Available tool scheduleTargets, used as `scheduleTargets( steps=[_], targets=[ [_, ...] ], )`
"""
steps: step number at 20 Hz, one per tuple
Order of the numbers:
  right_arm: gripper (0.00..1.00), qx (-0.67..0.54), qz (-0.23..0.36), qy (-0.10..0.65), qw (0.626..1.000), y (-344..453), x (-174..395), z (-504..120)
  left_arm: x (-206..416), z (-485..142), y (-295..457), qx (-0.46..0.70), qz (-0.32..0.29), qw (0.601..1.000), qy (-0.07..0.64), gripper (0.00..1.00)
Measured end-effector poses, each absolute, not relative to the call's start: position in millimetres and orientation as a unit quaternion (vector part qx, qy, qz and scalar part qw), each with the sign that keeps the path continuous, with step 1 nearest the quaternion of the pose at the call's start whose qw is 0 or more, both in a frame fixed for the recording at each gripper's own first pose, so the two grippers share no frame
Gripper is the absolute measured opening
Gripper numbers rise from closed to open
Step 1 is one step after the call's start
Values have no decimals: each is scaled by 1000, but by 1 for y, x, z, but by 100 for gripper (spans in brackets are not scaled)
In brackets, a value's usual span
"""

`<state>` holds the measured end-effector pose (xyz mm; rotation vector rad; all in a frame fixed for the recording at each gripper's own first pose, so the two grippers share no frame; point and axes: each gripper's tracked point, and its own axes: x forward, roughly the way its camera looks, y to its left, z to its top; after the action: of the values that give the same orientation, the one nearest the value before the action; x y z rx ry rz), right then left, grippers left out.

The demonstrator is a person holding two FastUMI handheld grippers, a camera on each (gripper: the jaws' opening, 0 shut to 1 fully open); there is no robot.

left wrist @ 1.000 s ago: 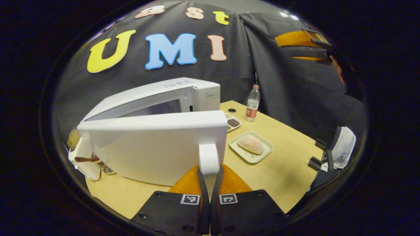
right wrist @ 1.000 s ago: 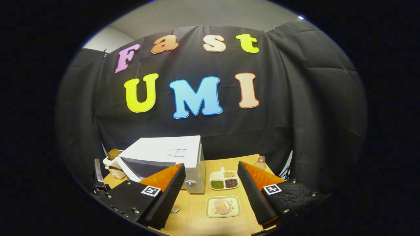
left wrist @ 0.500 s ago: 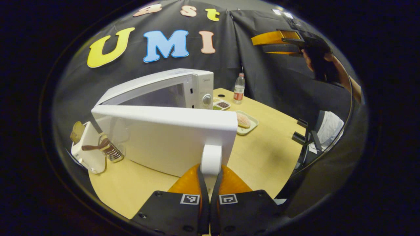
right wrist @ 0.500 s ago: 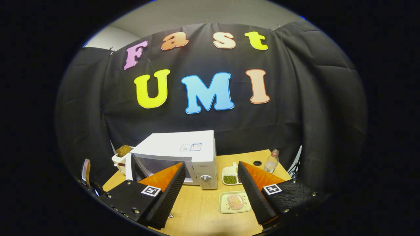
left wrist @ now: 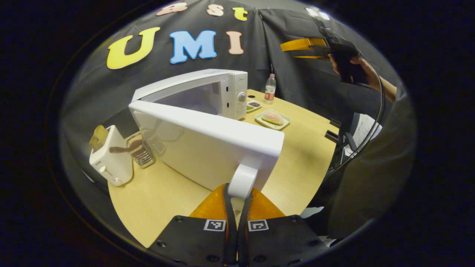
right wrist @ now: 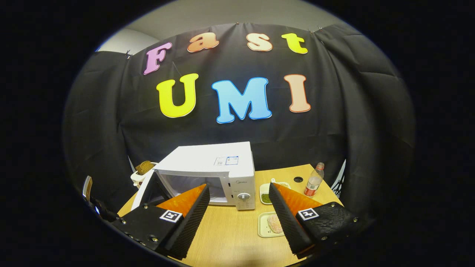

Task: Open the microwave oven with the left hand, put the food in, and close the microwave oven.

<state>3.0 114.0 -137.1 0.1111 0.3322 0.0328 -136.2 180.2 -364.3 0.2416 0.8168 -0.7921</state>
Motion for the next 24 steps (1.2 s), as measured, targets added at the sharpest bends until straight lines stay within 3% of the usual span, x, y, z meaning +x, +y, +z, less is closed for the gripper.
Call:
scheduleTargets(
  steps=[15, 19, 24],
  targets=[
    [98, 40, 30, 201, 978, 140, 15, -179, -132, -362, 299, 116, -300, 858, 401, 7],
    [98, 33, -24, 218, 975, 96, 17, -237, -132, -361, 303, 106, -283, 867, 395, 7],
    [98, 17, -64, 322, 945, 43, 0, -344, -132, -362, 303, 102, -258, 879, 387, 11]
  ],
)
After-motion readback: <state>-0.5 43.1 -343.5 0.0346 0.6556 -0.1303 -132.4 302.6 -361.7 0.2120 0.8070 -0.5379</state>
